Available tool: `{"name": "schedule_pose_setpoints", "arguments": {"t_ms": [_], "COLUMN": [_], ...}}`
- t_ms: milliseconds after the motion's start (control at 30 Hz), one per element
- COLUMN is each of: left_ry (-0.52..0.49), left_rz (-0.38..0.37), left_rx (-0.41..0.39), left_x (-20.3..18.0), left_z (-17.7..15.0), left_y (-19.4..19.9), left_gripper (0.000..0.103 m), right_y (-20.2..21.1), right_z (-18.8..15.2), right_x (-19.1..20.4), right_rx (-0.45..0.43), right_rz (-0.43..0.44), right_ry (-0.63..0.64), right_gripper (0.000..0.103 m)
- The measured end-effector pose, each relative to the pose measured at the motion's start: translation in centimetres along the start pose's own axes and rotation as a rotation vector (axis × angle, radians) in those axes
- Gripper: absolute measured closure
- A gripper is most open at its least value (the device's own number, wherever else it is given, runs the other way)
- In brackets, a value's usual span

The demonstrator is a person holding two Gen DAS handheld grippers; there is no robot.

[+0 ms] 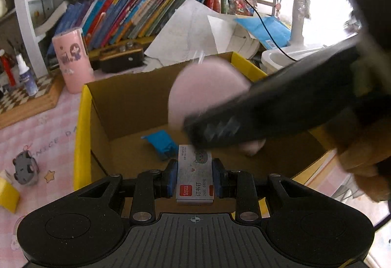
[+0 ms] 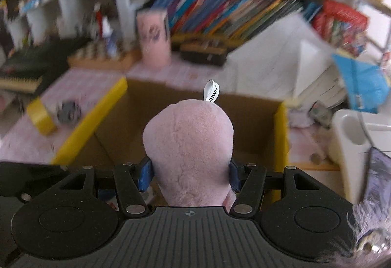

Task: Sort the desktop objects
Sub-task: 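Open both tools to drop the plush and card box into the yellow box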

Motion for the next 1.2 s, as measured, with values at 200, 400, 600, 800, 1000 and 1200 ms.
{"name": "schedule_pose_setpoints", "arguments": {"t_ms": [200, 400, 600, 800, 1000, 1200], "left_ry": [0.034, 0.02, 0.013, 0.05, 0.156, 0.189], "left_rz": [-0.022, -0.001, 0.031, 0.103, 0.186, 0.242], "left_rx": [0.03, 0.008, -0.044, -0.165, -0.244, -0.23], "left_x": [0.1, 0.3, 0.6, 1.9, 3.8, 4.5], "left_z": [-0.3, -0.1, 0.7, 1.9, 1.3, -0.7], "left_y": [-0.1, 0.1, 2.0, 5.5, 8.9, 10.1], "left_gripper": [0.074, 0.068, 0.053, 0.046, 0.044, 0.042], "right_y": [-3.8, -3.6, -0.7, 4.6, 9.1, 11.0], "right_z": [-1.6, -1.6, 0.1, 1.1, -0.4, -3.5], "right_x": [0.2, 0.0, -0.8, -1.8, -2.6, -2.3], "right_rx": [0.162, 0.133, -0.029, -0.261, -0.401, -0.41], "right_rz": [0.018, 0.04, 0.027, -0.038, -0.123, -0.189], "right_ry": [0.018, -0.032, -0.074, -0.114, -0.171, -0.203], "right_gripper": [0.045, 0.035, 0.031, 0.03, 0.028, 0.028]}}
Point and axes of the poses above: each gripper's, at about its wrist camera, not at the fingertips, and y roughly against the way its jaws point, x to its left, z to its top, the point moved 10 cm from there along -y, roughly the way its jaws point
